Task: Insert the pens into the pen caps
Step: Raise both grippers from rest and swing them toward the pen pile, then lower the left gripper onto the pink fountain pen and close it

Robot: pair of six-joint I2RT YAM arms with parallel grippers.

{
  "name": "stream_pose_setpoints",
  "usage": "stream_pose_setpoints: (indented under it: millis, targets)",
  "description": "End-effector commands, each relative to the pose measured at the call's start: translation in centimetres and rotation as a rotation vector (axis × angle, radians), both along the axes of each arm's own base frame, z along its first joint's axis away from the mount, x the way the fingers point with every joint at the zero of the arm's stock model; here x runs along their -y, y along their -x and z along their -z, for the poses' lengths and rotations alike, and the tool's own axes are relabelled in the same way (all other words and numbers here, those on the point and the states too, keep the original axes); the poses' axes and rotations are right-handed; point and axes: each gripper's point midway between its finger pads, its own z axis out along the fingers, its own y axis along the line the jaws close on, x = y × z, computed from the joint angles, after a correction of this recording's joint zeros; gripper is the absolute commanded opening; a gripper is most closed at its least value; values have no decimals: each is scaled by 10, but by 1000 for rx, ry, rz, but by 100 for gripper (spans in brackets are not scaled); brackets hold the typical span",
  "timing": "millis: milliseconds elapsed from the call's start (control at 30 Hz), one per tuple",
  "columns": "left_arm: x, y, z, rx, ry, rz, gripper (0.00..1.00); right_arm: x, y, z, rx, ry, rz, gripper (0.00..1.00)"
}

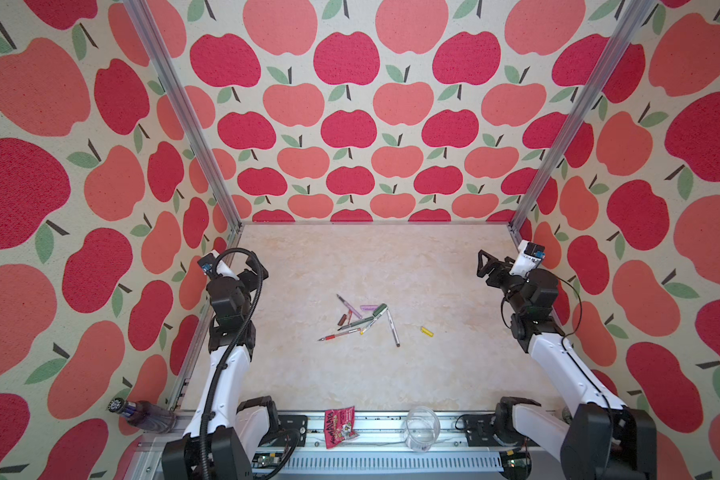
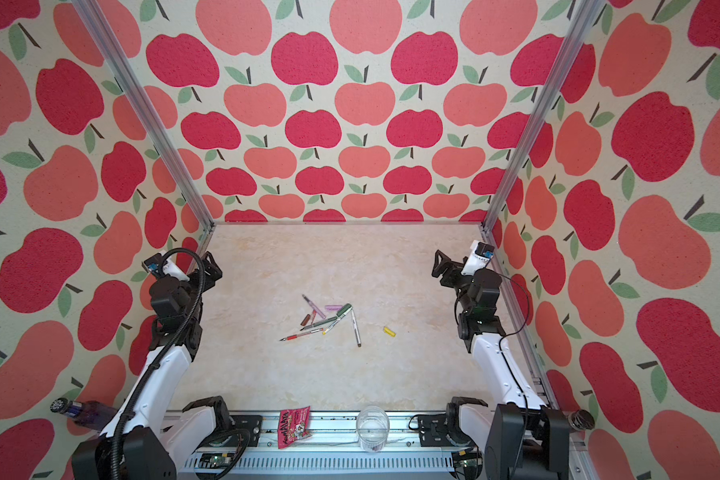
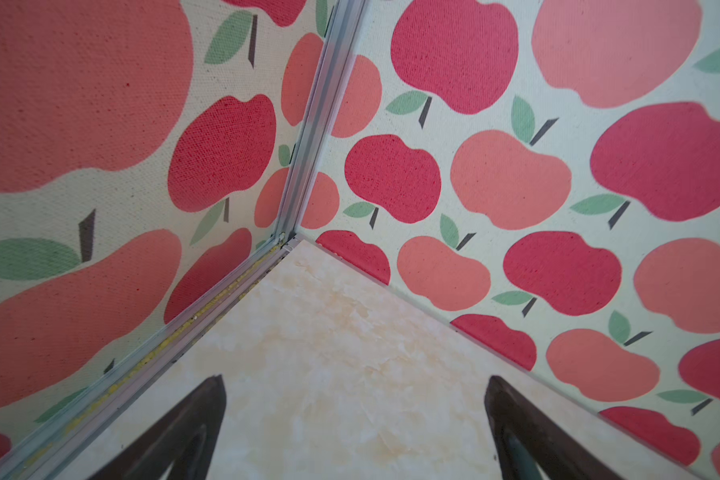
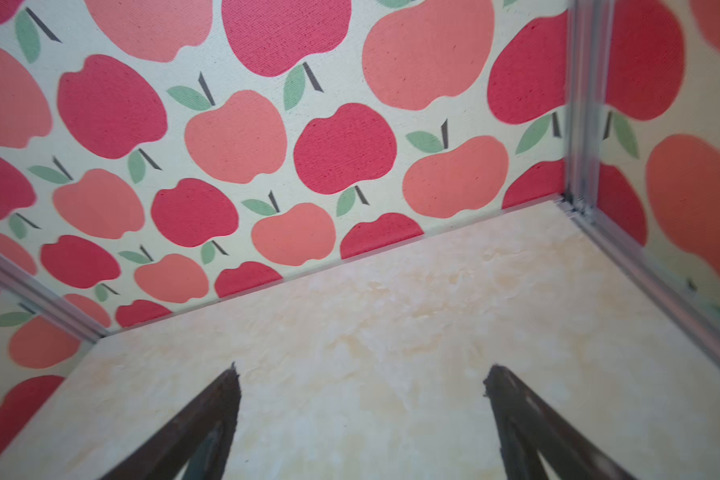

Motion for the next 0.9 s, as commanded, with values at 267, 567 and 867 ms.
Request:
stream_pose_setpoints:
  millis: [267,567,867]
  targets:
    - [87,18,-1,-215,66,405,100,-95,33,40,-461,80,-307,84]
    - [183,43,7,-395,-82,767,97,-176,90,83,-655,374,-569,75]
    - [258,76,25,-385,-301,1093,98,-200,122,124,-760,540,-658,66]
